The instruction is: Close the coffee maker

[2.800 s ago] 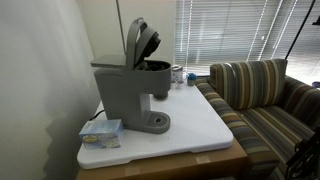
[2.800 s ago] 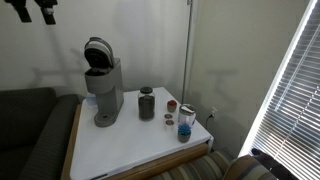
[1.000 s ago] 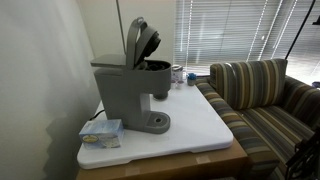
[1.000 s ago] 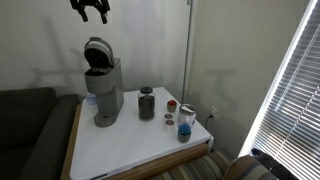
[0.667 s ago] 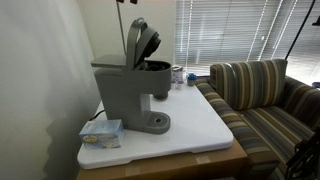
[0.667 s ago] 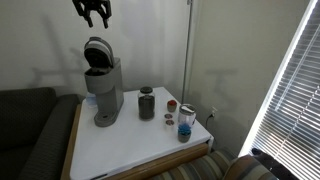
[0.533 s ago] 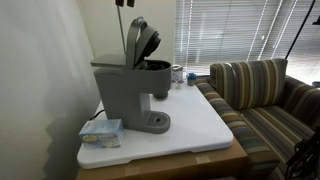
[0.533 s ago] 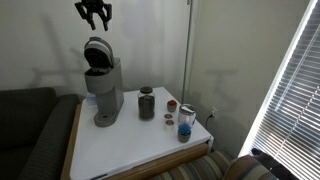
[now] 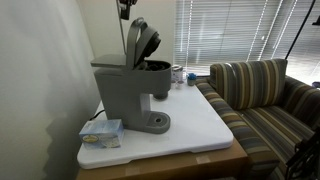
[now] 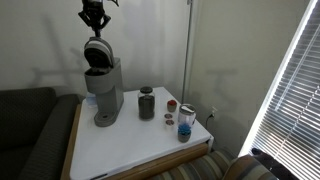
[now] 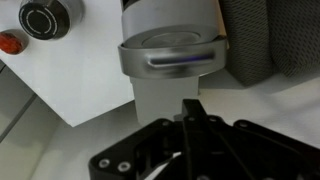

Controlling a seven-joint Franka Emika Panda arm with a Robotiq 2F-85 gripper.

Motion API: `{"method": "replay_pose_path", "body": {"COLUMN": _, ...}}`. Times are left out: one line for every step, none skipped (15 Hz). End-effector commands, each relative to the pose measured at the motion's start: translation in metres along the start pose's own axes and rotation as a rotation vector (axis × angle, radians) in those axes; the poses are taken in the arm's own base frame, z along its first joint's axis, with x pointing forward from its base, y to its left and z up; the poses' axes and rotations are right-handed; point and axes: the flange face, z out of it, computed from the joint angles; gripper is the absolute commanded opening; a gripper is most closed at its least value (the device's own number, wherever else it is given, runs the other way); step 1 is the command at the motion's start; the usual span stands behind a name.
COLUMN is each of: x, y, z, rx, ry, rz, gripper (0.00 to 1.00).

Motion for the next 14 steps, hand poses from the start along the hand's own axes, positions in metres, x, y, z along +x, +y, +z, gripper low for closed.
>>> {"method": "replay_pose_path", "body": {"x": -0.007, "y": 0.002, "z": -0.001, "rx": 0.057, "ry": -0.054, "rz": 0.048, "gripper": 0.00}}
{"method": "replay_pose_path", "body": {"x": -0.009, "y": 0.001, "z": -0.001, "rx": 0.062, "ry": -0.070, "rz": 0.062, "gripper": 0.00}}
{"method": "replay_pose_path", "body": {"x": -0.012, "y": 0.000, "z": -0.001, "rx": 0.059, "ry": -0.089, "rz": 0.084, "gripper": 0.00}}
{"method": "replay_pose_path", "body": {"x": -0.015, "y": 0.000, "z": 0.002, "rx": 0.054, "ry": -0.100, "rz": 0.105, "gripper": 0.00}}
{"method": "replay_pose_path", "body": {"x": -0.017, "y": 0.000, "z": 0.004, "rx": 0.050, "ry": -0.114, "rz": 0.126, "gripper": 0.00}}
{"method": "replay_pose_path", "body": {"x": -0.019, "y": 0.000, "z": 0.006, "rx": 0.049, "ry": -0.125, "rz": 0.146, "gripper": 0.00}}
{"method": "replay_pose_path", "body": {"x": -0.020, "y": 0.000, "z": 0.006, "rx": 0.047, "ry": -0.134, "rz": 0.163, "gripper": 0.00}}
{"method": "replay_pose_path", "body": {"x": -0.022, "y": 0.000, "z": 0.006, "rx": 0.044, "ry": -0.140, "rz": 0.179, "gripper": 0.00}}
{"method": "replay_pose_path", "body": {"x": -0.023, "y": -0.001, "z": 0.004, "rx": 0.039, "ry": -0.155, "rz": 0.196, "gripper": 0.00}}
{"method": "replay_pose_path", "body": {"x": -0.025, "y": -0.001, "z": 0.005, "rx": 0.033, "ry": -0.168, "rz": 0.213, "gripper": 0.00}}
{"method": "replay_pose_path", "body": {"x": -0.026, "y": -0.002, "z": 0.006, "rx": 0.029, "ry": -0.182, "rz": 0.225, "gripper": 0.00}}
{"method": "replay_pose_path", "body": {"x": -0.028, "y": -0.003, "z": 0.007, "rx": 0.026, "ry": -0.194, "rz": 0.238, "gripper": 0.00}}
{"method": "replay_pose_path", "body": {"x": -0.029, "y": -0.003, "z": 0.010, "rx": 0.024, "ry": -0.207, "rz": 0.249, "gripper": 0.00}}
{"method": "replay_pose_path", "body": {"x": -0.030, "y": -0.004, "z": 0.012, "rx": 0.022, "ry": -0.219, "rz": 0.255, "gripper": 0.00}}
